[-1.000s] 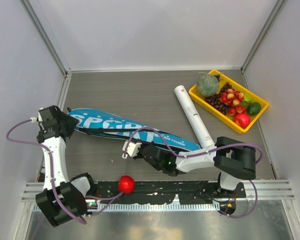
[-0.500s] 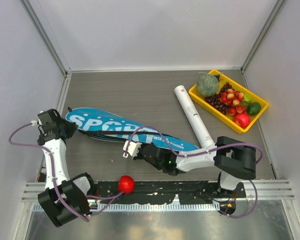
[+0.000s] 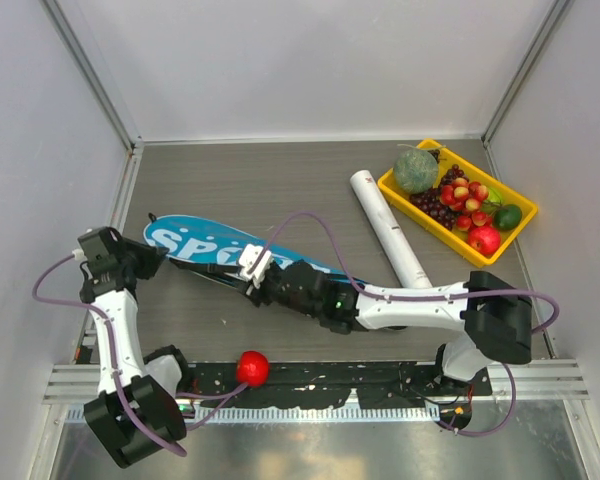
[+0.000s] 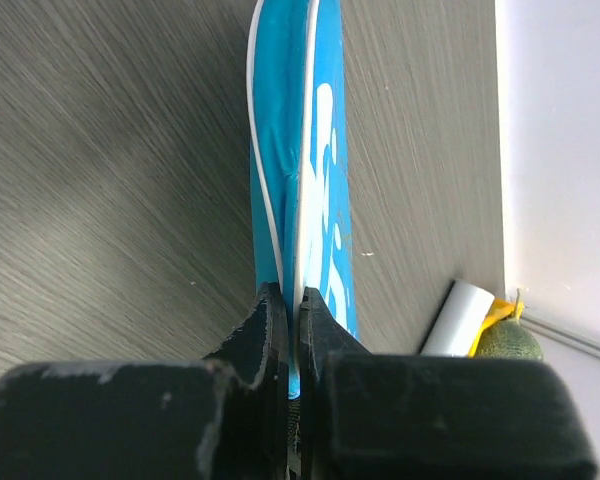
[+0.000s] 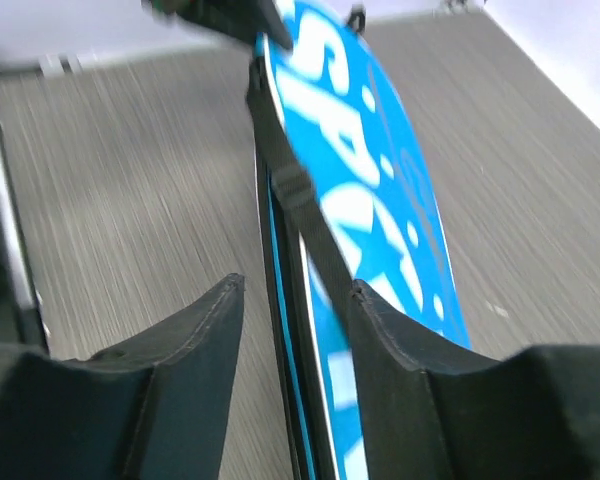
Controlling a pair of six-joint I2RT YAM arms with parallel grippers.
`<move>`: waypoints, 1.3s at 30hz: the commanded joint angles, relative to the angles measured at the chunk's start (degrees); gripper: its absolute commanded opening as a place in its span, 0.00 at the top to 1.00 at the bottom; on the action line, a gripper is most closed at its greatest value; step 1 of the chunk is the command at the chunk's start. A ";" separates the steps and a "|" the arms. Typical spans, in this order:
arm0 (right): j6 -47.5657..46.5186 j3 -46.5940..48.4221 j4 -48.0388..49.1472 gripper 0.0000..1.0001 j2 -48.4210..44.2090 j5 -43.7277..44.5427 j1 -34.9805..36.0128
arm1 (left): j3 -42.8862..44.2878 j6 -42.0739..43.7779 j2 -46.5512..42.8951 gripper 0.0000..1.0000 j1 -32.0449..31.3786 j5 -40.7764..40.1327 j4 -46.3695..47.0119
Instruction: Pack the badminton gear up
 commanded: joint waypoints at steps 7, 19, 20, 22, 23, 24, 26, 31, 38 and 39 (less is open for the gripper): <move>18.18 22.57 -4.16 0.65 11.77 -16.09 -6.46 | -0.08 -2.88 -1.97 1.00 -0.14 8.34 0.45; 21.09 31.02 -2.58 0.66 22.93 -22.60 -8.31 | 5.98 -7.01 -2.15 1.00 0.04 5.18 -14.12; 20.83 31.90 -2.40 0.66 23.37 -22.60 -8.31 | 6.07 -7.27 -1.89 1.00 0.04 4.83 -15.01; 20.91 33.22 -2.23 0.66 24.43 -22.60 -8.39 | 5.98 -7.98 -1.45 1.00 0.04 4.83 -15.63; 20.91 33.57 -2.14 0.66 25.22 -22.77 -8.22 | 5.72 -8.15 -1.36 1.00 0.04 5.00 -15.46; 21.17 34.36 -2.05 0.66 25.66 -23.29 -8.30 | 5.54 -8.42 -1.01 1.00 0.04 5.35 -15.20; 21.61 35.50 -2.05 0.66 26.80 -24.26 -8.31 | 5.28 -8.60 -0.48 1.00 0.04 5.70 -15.46; 22.05 36.57 -1.96 0.67 28.82 -26.20 -8.13 | 5.28 -8.60 -0.83 1.00 0.04 5.18 -15.46; 23.11 37.09 -1.43 0.66 29.62 -27.25 -8.22 | 5.72 -8.77 -1.71 1.00 0.04 3.77 -15.99; 23.20 37.27 -1.52 0.66 29.53 -27.43 -8.04 | 5.80 -8.68 -1.88 1.00 0.04 3.86 -16.07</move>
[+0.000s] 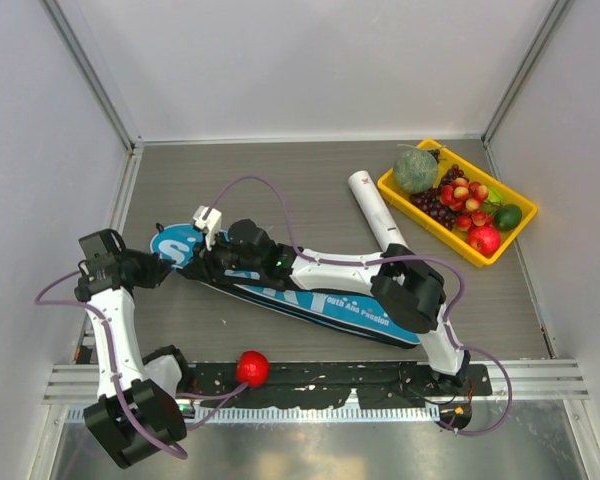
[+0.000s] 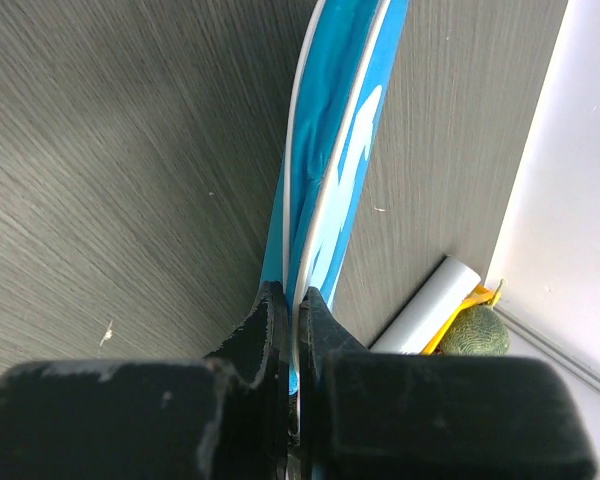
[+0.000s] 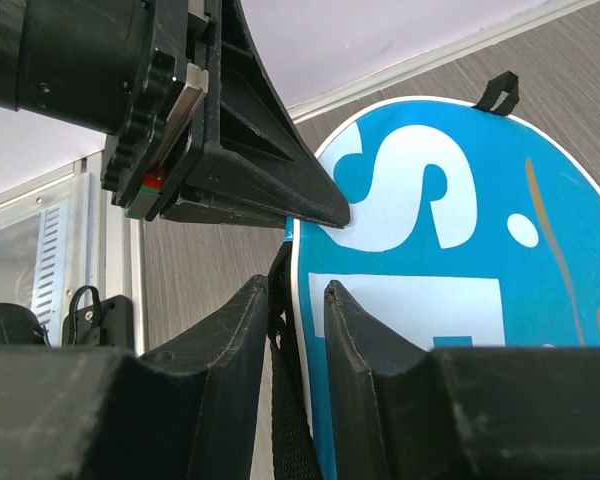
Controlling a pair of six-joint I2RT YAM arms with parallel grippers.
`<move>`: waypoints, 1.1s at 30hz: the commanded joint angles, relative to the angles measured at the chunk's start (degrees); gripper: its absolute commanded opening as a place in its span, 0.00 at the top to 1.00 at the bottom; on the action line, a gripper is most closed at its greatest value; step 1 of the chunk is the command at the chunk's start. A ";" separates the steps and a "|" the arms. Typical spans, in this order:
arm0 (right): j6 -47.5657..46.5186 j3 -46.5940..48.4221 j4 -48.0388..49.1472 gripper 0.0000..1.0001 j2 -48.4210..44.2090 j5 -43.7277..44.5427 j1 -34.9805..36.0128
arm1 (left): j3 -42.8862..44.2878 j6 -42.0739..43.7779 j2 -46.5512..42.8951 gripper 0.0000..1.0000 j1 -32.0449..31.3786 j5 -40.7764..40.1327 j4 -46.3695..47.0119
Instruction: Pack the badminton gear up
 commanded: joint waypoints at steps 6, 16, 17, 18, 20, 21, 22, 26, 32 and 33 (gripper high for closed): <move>1.98 3.52 2.37 0.66 0.15 -1.64 0.04 | 2.04 -1.19 -1.30 1.00 0.04 1.32 -0.99; 2.42 4.49 0.87 0.68 1.03 -1.64 0.13 | 2.22 -0.66 -1.29 1.00 0.04 1.32 -1.08; 2.51 4.49 0.79 0.67 1.12 -1.64 0.13 | 2.22 -0.57 -1.29 1.00 0.04 1.23 -0.99; 2.51 4.49 0.79 0.67 1.21 -1.64 0.22 | 2.22 -0.57 -1.29 1.00 0.04 1.23 -1.08; 2.51 4.58 0.70 0.66 1.21 -1.64 0.31 | 2.22 -0.48 -1.21 1.00 0.04 1.06 -0.99; 2.25 4.75 0.44 0.66 1.21 -1.64 0.31 | 2.31 -0.48 -1.12 1.00 0.04 1.14 -1.08; 2.07 4.84 0.35 0.66 1.30 -1.55 0.40 | 2.40 -0.48 -1.21 1.00 0.04 1.14 -1.08; 1.89 5.20 -0.09 0.70 1.47 -0.94 0.66 | 2.48 -0.48 -1.29 1.00 0.04 1.14 -1.26; 1.63 5.37 -0.53 0.95 1.47 -0.32 0.92 | 2.75 -0.57 -1.21 1.00 0.04 1.06 -1.43; 1.54 5.20 -0.71 0.95 1.39 -0.23 0.92 | 2.84 -0.57 -1.21 1.00 0.04 1.14 -1.43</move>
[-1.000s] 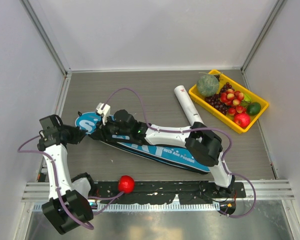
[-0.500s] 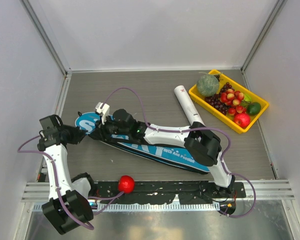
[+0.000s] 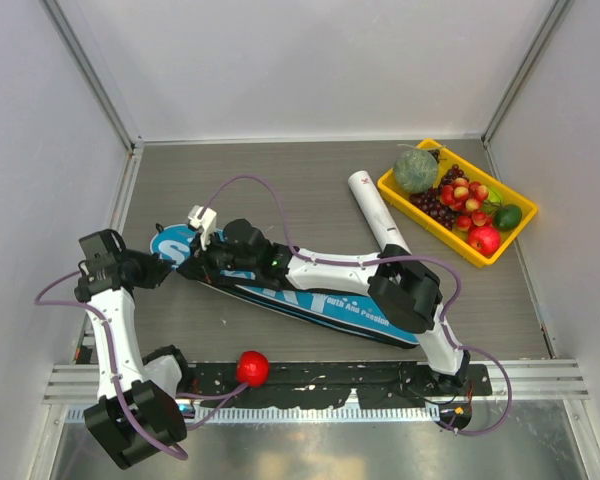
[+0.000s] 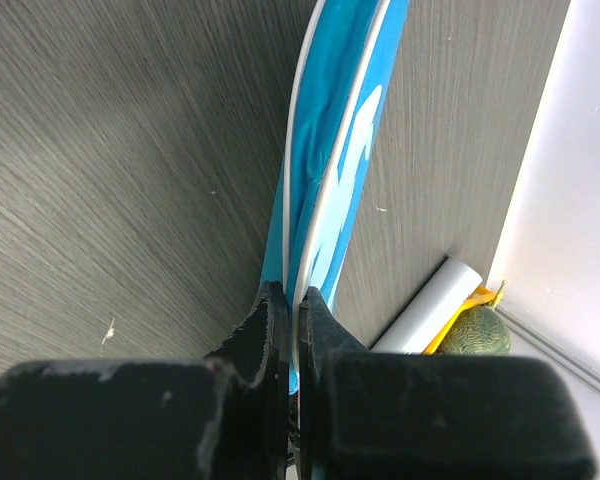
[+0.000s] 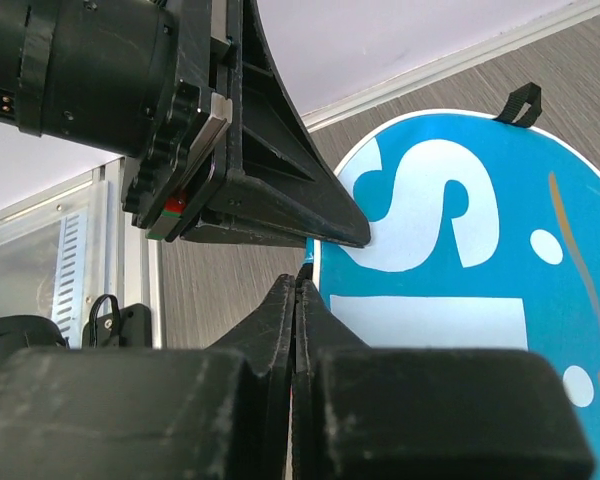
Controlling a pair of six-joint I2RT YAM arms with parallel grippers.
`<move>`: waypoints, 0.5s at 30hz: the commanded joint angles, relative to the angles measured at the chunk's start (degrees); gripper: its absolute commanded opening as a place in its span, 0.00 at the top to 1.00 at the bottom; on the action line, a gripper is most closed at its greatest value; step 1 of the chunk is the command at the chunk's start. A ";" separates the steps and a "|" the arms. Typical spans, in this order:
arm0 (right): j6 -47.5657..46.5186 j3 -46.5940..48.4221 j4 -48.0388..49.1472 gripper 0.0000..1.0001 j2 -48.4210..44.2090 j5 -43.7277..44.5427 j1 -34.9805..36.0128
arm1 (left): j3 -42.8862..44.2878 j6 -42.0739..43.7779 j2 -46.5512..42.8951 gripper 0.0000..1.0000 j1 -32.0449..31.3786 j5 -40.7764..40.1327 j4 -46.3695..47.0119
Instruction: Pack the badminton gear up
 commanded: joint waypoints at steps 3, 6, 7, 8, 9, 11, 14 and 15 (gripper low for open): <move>-0.10 1.43 0.52 0.91 -0.21 1.12 0.38 | 2.95 -0.59 -1.10 1.00 0.04 1.36 -1.19; -0.01 1.17 0.25 0.85 -0.13 0.69 0.47 | 2.95 -0.77 -1.27 1.00 0.04 1.36 -1.11; -0.01 1.17 0.25 0.84 -0.12 0.77 0.55 | 3.03 -0.77 -1.10 1.00 0.04 1.36 -1.11; -0.27 1.08 -0.01 0.84 -0.21 1.03 0.64 | 2.95 -0.77 -1.10 1.00 0.04 1.54 -1.19; -0.36 1.08 -0.01 0.83 -0.21 1.30 0.64 | 2.95 -0.86 -1.10 1.00 0.04 1.63 -1.11; -0.36 1.25 -0.19 0.81 -0.13 1.47 0.73 | 3.03 -0.77 -1.19 1.00 0.04 1.45 -1.19; -0.80 1.43 -0.89 0.81 -0.12 1.91 0.82 | 3.21 -0.86 -1.27 1.00 0.04 1.45 -1.19; -0.89 1.78 -1.15 0.81 -0.04 2.09 0.90 | 3.30 -0.94 -1.27 1.00 0.04 1.45 -1.19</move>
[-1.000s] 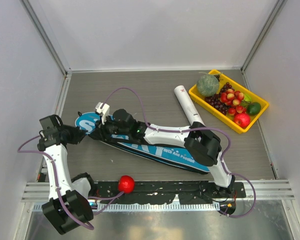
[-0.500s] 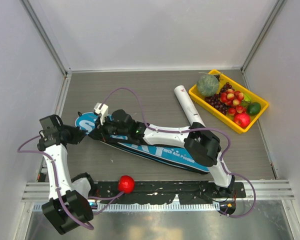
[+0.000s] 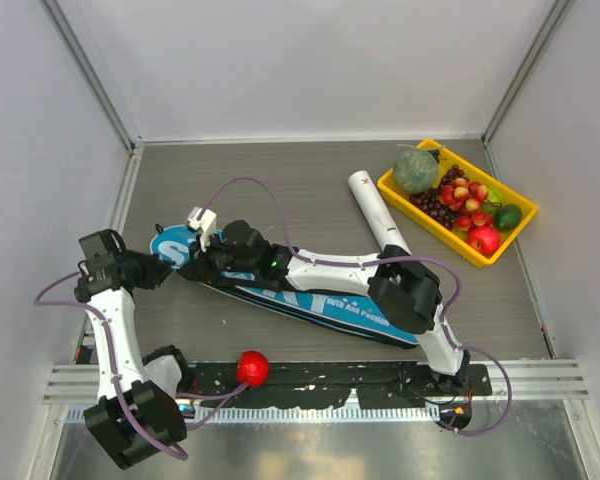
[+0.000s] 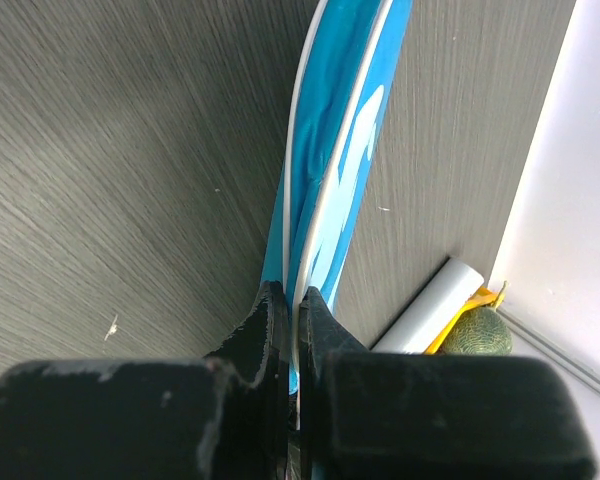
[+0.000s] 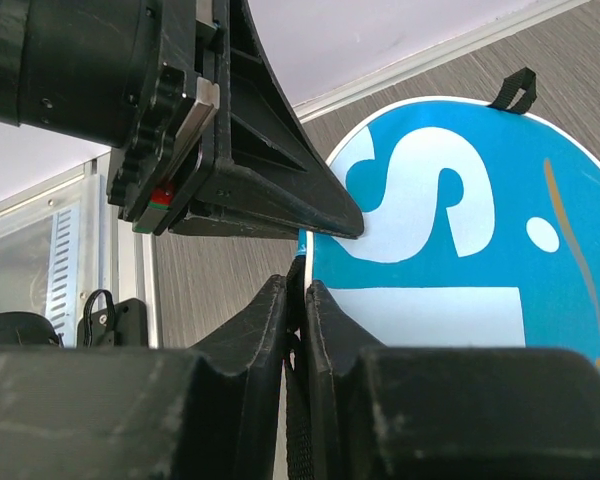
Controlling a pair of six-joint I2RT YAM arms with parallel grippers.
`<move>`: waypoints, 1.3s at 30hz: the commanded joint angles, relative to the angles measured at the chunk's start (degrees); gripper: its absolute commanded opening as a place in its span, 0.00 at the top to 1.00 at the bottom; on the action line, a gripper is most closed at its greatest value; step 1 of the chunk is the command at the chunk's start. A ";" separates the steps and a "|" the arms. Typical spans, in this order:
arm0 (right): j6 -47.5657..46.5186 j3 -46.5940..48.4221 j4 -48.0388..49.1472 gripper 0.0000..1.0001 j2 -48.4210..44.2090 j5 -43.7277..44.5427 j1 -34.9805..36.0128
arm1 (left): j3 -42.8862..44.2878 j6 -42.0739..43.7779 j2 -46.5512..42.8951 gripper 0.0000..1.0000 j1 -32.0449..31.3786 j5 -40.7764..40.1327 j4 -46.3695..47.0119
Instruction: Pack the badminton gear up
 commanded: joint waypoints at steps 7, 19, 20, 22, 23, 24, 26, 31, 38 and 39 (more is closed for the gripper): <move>-1.04 2.05 -1.07 0.89 0.49 2.42 0.82 | 3.25 -1.03 -1.08 1.00 0.04 1.95 -0.30; 0.28 -8.22 2.27 0.95 -8.46 6.99 -1.46 | 8.52 1.78 -0.90 1.00 0.04 -6.66 -3.11; -0.25 -9.19 2.53 0.95 -9.08 7.34 -1.47 | 8.96 1.78 -0.81 1.00 0.04 -6.66 -3.20; -0.78 -12.09 3.32 0.95 -10.32 7.96 -1.55 | 9.84 1.96 -0.73 1.00 0.04 -7.18 -3.11; -0.87 -14.02 3.58 0.95 -11.19 8.31 -1.64 | 10.28 2.13 -0.72 1.00 0.04 -7.62 -3.20; -1.04 -14.99 3.93 0.95 -11.63 8.57 -1.73 | 10.63 2.22 -0.81 1.00 0.04 -8.06 -3.20; -0.87 -17.81 5.07 0.95 -13.04 9.63 -2.17 | 11.07 2.48 -0.99 1.00 0.04 -8.59 -2.76; -0.08 -25.10 7.10 0.95 -17.87 10.69 -4.80 | 12.39 4.59 -1.16 1.00 -0.05 -8.51 -1.27; -1.48 -35.55 7.28 0.95 -24.54 12.35 -6.56 | 13.19 7.84 -1.52 1.00 0.04 -8.42 2.16; -1.92 -36.70 7.36 0.95 -25.52 12.62 -6.56 | 13.19 8.02 -1.52 1.00 0.04 -8.50 2.86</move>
